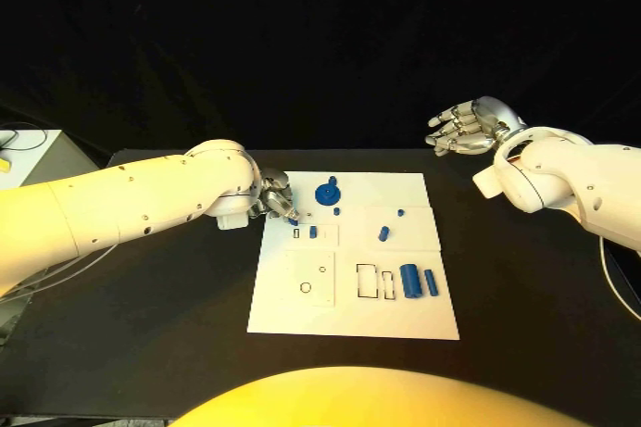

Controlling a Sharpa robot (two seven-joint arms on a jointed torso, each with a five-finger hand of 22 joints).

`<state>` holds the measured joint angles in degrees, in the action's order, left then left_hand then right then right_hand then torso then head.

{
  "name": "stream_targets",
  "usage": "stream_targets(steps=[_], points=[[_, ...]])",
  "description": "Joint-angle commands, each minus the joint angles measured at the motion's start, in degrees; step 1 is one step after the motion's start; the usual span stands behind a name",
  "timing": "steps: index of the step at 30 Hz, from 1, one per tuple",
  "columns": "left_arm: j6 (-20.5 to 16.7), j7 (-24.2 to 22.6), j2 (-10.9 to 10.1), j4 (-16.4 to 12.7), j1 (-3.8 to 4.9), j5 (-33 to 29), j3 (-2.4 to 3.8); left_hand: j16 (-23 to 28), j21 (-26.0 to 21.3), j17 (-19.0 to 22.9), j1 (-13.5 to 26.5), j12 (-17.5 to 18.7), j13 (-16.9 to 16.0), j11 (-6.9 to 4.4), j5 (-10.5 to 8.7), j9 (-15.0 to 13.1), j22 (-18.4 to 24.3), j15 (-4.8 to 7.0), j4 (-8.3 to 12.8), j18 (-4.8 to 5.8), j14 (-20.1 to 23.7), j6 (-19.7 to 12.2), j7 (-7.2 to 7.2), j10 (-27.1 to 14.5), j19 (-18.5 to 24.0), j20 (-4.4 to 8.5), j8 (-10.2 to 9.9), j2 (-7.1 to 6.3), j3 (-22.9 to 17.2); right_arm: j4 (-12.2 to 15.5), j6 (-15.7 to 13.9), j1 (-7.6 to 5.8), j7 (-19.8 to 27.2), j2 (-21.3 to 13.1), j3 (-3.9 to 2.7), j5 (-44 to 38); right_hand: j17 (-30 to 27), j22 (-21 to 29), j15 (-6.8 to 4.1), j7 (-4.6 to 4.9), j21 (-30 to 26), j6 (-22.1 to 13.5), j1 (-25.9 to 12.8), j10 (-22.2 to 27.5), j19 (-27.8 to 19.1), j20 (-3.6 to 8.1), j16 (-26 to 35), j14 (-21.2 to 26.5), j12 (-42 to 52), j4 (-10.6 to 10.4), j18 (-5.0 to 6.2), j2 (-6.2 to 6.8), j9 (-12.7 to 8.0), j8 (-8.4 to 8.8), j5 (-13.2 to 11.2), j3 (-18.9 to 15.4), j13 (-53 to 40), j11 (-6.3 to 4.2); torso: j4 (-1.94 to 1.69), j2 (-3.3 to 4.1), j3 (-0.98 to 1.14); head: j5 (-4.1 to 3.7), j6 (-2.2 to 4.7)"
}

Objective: Assemble the parts on the task board

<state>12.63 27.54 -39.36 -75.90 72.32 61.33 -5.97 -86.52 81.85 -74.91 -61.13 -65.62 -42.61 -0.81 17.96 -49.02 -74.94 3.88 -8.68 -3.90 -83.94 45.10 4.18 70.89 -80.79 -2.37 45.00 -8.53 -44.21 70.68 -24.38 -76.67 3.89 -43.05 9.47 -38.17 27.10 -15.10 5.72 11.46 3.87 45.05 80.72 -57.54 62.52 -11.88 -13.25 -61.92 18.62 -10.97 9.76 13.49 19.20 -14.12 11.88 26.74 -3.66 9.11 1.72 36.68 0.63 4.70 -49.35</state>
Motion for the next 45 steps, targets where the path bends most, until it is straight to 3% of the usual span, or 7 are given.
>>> stream_targets(steps=[1, 12, 45], points=[[0.2, 0.5, 0.2, -0.4, -0.15, 2.9, -0.16, -0.2, 0.3, -9.6, 0.4, -0.2, -0.1, 0.02, 0.61, -0.2, -1.2, 0.30, 10.5, 0.58, -4.6, 0.7, -0.48, 0.5, -0.5, 0.15, 0.3, 0.35, -10.9, -0.1, -0.1, 0.06, 0.7, 0.0, -0.03, 0.2, 0.0, 0.0, 0.36, 1.92, -0.2, 0.5, -0.4, -0.1, -0.1, -0.08, 0.4, 0.2, -0.4, 0.3, 0.63, -0.01, 0.0, 0.25, 0.3, 0.0, 0.0, 0.22, 0.07, 0.07, 0.03, 0.04, -0.06], [1.4, 0.8, 0.2, -1.4, -0.33, 3.0, -0.63, -0.3, 0.5, -9.6, 1.0, 0.0, 0.2, -0.09, 2.05, -0.3, -1.4, 0.40, 10.9, 0.62, -4.6, 1.0, -0.58, 0.7, -0.6, 0.26, 0.4, 0.14, -11.3, 0.0, 0.0, 0.12, 0.7, 0.0, -0.02, 0.3, -0.2, 0.2, 0.41, 1.97, -0.2, 0.5, -0.5, -0.1, -0.2, -0.12, 0.6, 0.3, -0.5, 0.3, 0.63, 0.03, -0.1, 0.30, 0.3, 0.0, 0.1, 0.27, 0.06, 0.02, 0.06, 0.11, -0.24], [3.8, 0.8, 0.4, -1.8, -0.57, 3.0, -1.01, -0.2, 0.5, -9.4, 1.2, 0.3, 0.6, -0.09, 2.27, -0.4, -1.5, 0.41, 10.9, 0.63, -4.5, 1.0, -0.59, 0.6, -0.7, 0.27, 0.4, 0.16, -11.3, -0.1, 0.5, 0.18, 0.2, -0.1, -0.02, 0.4, -0.5, 0.7, 0.52, 2.10, -0.2, 0.5, -0.9, -0.1, -0.4, -0.25, 1.0, 0.2, -0.8, 0.4, 0.63, 0.05, -0.1, 0.44, 0.2, 0.0, 0.1, 0.38, 0.06, 0.05, 0.02, 0.06, -0.38]])
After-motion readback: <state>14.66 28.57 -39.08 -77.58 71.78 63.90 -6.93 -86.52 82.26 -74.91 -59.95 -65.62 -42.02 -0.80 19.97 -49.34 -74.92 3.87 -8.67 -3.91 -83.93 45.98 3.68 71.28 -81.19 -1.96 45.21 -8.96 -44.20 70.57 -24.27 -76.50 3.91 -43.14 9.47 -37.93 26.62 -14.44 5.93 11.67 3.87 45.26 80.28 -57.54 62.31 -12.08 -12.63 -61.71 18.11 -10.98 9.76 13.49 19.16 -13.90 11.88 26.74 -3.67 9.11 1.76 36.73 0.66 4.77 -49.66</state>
